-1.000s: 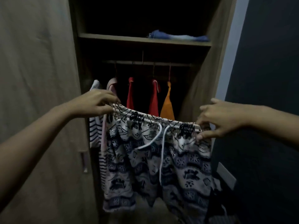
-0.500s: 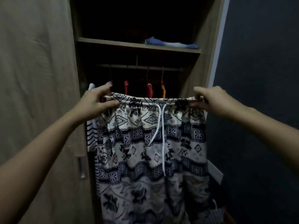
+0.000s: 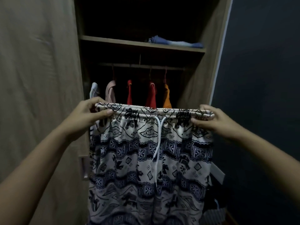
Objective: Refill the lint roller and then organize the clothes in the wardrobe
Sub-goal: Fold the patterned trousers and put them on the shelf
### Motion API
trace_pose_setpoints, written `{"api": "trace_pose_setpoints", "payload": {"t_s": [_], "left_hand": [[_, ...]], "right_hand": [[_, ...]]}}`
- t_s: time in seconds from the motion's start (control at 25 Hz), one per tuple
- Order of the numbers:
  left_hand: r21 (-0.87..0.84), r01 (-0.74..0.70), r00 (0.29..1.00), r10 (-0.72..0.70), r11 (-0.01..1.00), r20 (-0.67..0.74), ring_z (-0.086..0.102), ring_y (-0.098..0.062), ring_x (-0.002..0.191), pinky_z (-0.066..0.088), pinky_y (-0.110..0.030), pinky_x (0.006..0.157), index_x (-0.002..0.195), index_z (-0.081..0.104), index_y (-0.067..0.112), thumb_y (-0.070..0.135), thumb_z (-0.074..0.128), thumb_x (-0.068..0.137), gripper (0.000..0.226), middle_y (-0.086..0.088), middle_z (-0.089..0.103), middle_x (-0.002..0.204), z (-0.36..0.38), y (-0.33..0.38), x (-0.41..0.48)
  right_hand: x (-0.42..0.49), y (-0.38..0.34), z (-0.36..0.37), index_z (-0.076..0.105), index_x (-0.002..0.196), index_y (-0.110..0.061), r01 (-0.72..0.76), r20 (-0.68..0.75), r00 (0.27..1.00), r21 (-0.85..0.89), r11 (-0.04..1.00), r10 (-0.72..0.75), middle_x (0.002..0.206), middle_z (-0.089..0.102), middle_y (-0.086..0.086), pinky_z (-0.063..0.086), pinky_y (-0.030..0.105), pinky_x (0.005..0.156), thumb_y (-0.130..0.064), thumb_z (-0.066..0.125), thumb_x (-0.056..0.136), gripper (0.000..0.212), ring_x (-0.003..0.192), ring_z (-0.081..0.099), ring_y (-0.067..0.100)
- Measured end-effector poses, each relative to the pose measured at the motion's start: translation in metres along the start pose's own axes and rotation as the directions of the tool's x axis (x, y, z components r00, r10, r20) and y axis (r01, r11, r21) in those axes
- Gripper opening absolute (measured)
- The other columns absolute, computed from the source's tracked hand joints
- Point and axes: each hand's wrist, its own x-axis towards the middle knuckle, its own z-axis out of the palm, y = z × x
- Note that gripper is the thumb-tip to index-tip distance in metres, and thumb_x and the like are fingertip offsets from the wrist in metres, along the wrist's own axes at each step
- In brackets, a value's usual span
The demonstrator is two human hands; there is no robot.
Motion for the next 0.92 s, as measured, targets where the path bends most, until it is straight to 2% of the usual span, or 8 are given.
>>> {"api": "trace_pose_setpoints", "payload": {"t_s": [0.08, 0.2, 0.28, 0.4, 0.52, 0.68, 0.8, 0.92], "left_hand": [[-0.060, -0.009, 0.998, 0.012, 0.998, 0.062, 0.062, -0.016, 0.067, 0.053, -0.024, 0.060, 0.078, 0.064, 0.019, 0.046, 0.084, 0.055, 0.040, -0.004, 0.065, 0.073, -0.003, 0.000, -0.006], [-0.180, 0.091, 0.995, -0.080, 0.979, 0.065, 0.055, -0.011, 0.051, 0.046, -0.018, 0.046, 0.075, 0.054, 0.013, 0.019, 0.076, 0.073, 0.023, -0.002, 0.059, 0.061, 0.002, -0.007, 0.000], [-0.242, 0.270, 0.960, -0.279, 0.932, -0.003, 0.058, -0.014, 0.050, 0.047, -0.018, 0.043, 0.086, 0.058, 0.004, 0.011, 0.070, 0.078, 0.015, -0.006, 0.063, 0.059, 0.016, -0.021, 0.012], [-0.429, 0.451, 0.850, -0.523, 0.783, -0.061, 0.068, -0.020, 0.053, 0.054, -0.026, 0.045, 0.091, 0.062, -0.008, 0.002, 0.063, 0.084, 0.012, -0.011, 0.070, 0.059, 0.056, -0.033, 0.027], [-0.452, 0.356, 0.905, -0.422, 0.818, -0.051, 0.067, -0.016, 0.052, 0.055, -0.024, 0.048, 0.088, 0.064, -0.009, -0.002, 0.058, 0.087, 0.009, -0.010, 0.070, 0.059, 0.104, -0.019, 0.034], [-0.342, 0.288, 0.955, -0.293, 0.894, 0.039, 0.068, -0.023, 0.070, 0.057, -0.031, 0.068, 0.096, 0.065, -0.007, 0.002, 0.053, 0.091, 0.016, -0.017, 0.070, 0.081, 0.139, -0.002, 0.033], [-0.323, 0.250, 0.968, -0.243, 0.913, 0.062, 0.068, -0.022, 0.075, 0.056, -0.029, 0.071, 0.100, 0.066, -0.003, 0.006, 0.051, 0.093, 0.019, -0.018, 0.070, 0.089, 0.142, -0.001, 0.032], [-0.268, 0.166, 0.985, -0.147, 0.949, 0.090, 0.070, -0.019, 0.089, 0.055, -0.023, 0.078, 0.104, 0.070, 0.006, 0.021, 0.059, 0.091, 0.023, -0.012, 0.073, 0.097, 0.138, 0.002, 0.029]], "right_hand": [[-0.004, 0.007, 0.005, 0.052, 0.063, -0.022, 0.035, -0.012, 0.999, 0.187, 0.982, -0.034, 0.065, 0.058, -0.004, 0.050, 0.016, 0.061, -0.027, 0.078, 0.065, 0.026, 0.066, 0.059, 0.007], [0.003, 0.021, 0.010, 0.064, 0.090, -0.016, -0.038, -0.066, 0.996, 0.264, 0.964, 0.058, 0.090, 0.074, 0.008, 0.057, 0.028, 0.075, -0.035, 0.079, 0.062, 0.037, 0.085, 0.070, 0.020], [0.011, 0.026, 0.020, 0.065, 0.098, -0.009, -0.167, -0.122, 0.972, 0.252, 0.953, 0.203, 0.092, 0.074, 0.012, 0.057, 0.033, 0.074, -0.030, 0.073, 0.072, 0.034, 0.092, 0.069, 0.028], [0.026, 0.032, 0.040, 0.063, 0.083, -0.008, -0.367, -0.263, 0.856, 0.298, 0.881, 0.446, 0.077, 0.068, 0.006, 0.049, 0.022, 0.057, -0.019, 0.066, 0.083, 0.012, 0.086, 0.065, 0.024], [0.046, 0.031, 0.060, 0.062, 0.105, 0.008, -0.346, -0.232, 0.824, 0.516, 0.784, 0.516, 0.089, 0.065, 0.016, 0.052, 0.029, 0.070, -0.011, 0.063, 0.086, 0.027, 0.080, 0.062, 0.022], [0.054, 0.018, 0.076, 0.064, 0.084, -0.005, -0.322, -0.132, 0.898, 0.452, 0.832, 0.419, 0.072, 0.061, 0.008, 0.049, 0.018, 0.060, -0.013, 0.057, 0.090, 0.013, 0.060, 0.058, 0.009], [0.047, 0.015, 0.077, 0.064, 0.107, -0.005, -0.295, -0.003, 0.944, 0.435, 0.851, 0.329, 0.099, 0.068, 0.004, 0.048, 0.025, 0.090, -0.029, 0.043, 0.097, 0.034, 0.096, 0.061, 0.013], [0.046, 0.018, 0.067, 0.063, 0.116, -0.017, -0.303, 0.077, 0.952, 0.394, 0.868, 0.297, 0.139, 0.048, 0.007, 0.028, 0.033, 0.110, -0.052, 0.021, 0.096, 0.059, 0.126, 0.042, 0.018]]}}
